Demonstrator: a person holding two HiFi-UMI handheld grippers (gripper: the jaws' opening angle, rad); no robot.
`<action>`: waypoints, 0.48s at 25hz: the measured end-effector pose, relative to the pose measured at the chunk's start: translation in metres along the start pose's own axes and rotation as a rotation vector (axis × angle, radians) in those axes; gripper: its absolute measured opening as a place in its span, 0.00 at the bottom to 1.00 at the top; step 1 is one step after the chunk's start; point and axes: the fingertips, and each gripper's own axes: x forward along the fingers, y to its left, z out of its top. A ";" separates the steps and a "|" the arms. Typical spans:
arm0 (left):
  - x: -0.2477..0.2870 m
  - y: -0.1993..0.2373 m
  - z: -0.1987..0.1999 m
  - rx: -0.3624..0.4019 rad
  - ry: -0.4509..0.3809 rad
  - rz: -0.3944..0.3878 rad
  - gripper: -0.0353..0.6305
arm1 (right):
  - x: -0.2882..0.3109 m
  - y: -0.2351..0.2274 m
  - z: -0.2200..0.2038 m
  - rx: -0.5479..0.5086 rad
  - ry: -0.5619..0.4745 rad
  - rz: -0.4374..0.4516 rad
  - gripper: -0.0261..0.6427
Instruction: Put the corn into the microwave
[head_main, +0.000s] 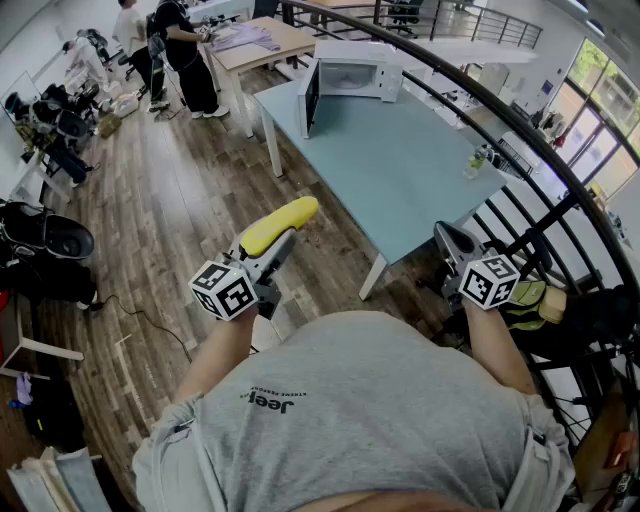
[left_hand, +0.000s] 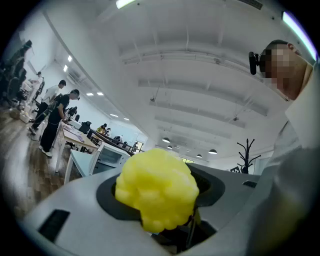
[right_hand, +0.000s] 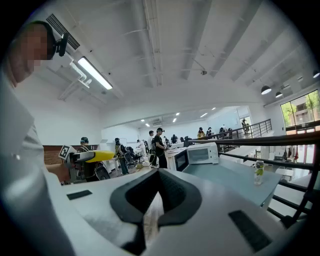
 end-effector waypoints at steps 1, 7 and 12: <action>0.001 0.000 0.000 0.000 0.000 -0.001 0.44 | 0.000 0.000 0.000 0.000 0.000 0.000 0.06; 0.002 0.004 0.000 0.006 0.000 0.003 0.44 | 0.004 -0.001 -0.001 -0.001 0.001 0.005 0.06; 0.002 0.007 0.002 0.003 -0.004 0.002 0.44 | 0.008 0.000 0.002 0.004 0.003 0.009 0.06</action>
